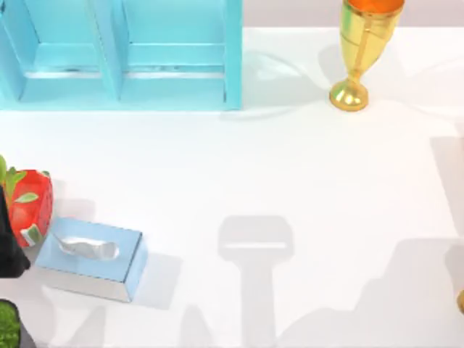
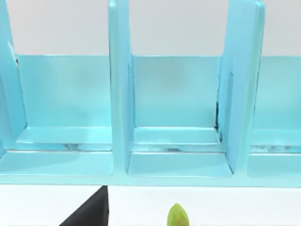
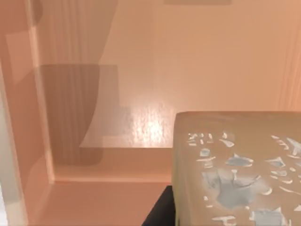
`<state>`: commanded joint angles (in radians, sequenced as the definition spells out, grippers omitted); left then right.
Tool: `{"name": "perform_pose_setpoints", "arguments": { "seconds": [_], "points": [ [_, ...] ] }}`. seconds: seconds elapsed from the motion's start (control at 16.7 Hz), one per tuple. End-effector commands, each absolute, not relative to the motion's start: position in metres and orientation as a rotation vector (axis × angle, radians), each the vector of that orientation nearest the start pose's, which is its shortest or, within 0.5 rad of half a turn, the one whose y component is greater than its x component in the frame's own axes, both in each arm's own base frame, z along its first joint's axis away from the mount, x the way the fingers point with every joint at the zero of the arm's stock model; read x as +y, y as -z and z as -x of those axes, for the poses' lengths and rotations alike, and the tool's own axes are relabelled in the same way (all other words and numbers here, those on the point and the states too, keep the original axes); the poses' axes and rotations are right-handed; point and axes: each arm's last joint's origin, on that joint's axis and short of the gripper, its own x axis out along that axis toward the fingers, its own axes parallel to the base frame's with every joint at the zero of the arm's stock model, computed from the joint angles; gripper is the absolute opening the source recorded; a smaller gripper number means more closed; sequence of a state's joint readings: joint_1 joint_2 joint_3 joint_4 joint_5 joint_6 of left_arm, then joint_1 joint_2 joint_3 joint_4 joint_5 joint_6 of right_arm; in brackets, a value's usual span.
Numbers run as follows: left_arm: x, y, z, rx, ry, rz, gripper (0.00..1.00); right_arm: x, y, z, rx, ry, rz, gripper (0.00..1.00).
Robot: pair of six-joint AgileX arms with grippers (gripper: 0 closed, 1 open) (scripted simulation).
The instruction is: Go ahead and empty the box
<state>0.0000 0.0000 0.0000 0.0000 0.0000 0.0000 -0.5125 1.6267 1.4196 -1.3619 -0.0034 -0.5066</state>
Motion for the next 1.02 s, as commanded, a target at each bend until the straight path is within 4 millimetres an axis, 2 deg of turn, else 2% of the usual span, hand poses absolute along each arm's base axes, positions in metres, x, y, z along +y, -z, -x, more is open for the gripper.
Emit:
{"name": "perform_pose_setpoints", "arguments": {
  "seconds": [0.24,0.42,0.54,0.72,0.9,1.02],
  "points": [
    [-0.001,-0.160,-0.106,0.000,0.000,0.000,1.00,-0.138,-0.271,-0.261,1.570,0.000,-0.004,0.00],
    [-0.001,-0.160,-0.106,0.000,0.000,0.000,1.00,-0.116,-0.266,-0.282,1.564,0.001,0.010,0.00],
    [-0.001,-0.160,-0.106,0.000,0.000,0.000,1.00,-0.085,-0.259,-0.301,1.560,-0.002,0.022,0.00],
    [-0.001,-0.160,-0.106,0.000,0.000,0.000,1.00,-0.015,-0.241,-0.326,1.558,-0.023,0.047,0.00],
    [-0.001,-0.160,-0.106,0.000,0.000,0.000,1.00,0.047,-0.218,-0.335,1.566,-0.037,0.056,0.00],
    [-0.001,-0.160,-0.106,0.000,0.000,0.000,1.00,0.074,-0.204,-0.336,1.573,-0.026,0.042,0.00]
  ]
}}
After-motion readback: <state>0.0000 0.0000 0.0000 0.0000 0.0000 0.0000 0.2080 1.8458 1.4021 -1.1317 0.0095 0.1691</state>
